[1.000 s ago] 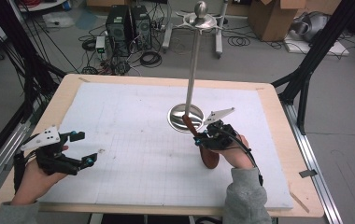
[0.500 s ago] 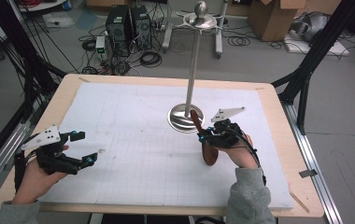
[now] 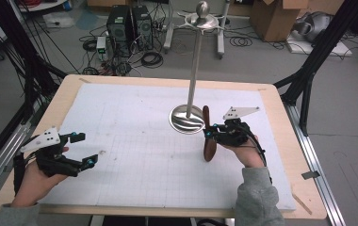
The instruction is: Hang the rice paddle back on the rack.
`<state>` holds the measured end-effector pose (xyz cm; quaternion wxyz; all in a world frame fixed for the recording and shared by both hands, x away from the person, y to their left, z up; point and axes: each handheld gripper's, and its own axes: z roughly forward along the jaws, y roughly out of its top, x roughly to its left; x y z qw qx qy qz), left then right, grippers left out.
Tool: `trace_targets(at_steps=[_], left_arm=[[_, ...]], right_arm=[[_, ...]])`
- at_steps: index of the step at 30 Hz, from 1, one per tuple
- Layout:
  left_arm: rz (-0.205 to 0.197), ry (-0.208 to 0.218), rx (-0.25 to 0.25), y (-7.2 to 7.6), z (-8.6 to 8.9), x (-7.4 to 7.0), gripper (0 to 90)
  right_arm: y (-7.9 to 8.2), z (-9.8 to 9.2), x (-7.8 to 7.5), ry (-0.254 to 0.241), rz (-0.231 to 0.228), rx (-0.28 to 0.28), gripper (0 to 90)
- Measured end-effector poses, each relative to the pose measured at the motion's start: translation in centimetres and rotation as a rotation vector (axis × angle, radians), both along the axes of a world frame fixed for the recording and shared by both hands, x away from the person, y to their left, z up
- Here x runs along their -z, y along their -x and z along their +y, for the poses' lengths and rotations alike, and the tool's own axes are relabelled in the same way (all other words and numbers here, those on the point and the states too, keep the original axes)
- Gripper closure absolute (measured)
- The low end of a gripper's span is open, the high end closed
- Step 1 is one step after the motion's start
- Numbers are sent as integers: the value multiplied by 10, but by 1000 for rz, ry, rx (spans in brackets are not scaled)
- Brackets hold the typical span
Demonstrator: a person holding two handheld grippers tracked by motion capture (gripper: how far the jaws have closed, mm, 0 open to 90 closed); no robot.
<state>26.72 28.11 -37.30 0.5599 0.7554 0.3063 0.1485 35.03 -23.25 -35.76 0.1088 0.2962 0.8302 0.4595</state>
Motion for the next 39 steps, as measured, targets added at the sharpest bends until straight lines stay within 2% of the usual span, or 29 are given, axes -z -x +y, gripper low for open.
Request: trace_targets(at_steps=[5, 18, 24, 31, 39], left_arm=[[-3, -5, 2, 0, 0, 0, 19], [5, -3, -1, 0, -1, 1, 19], [3, -10, 1, 0, -2, 1, 19], [2, -7, -1, 1, -1, 1, 19], [3, -8, 3, 0, -2, 1, 19]], right_arm=[[0, -7, -4, -23, -23, 42, 772], [-2, -19, -21, -28, -50, 42, 773], [-5, -23, -33, -56, -60, 44, 773], [-11, -24, -45, -52, -81, 38, 773], [-19, -30, -56, -83, -98, 43, 773]])
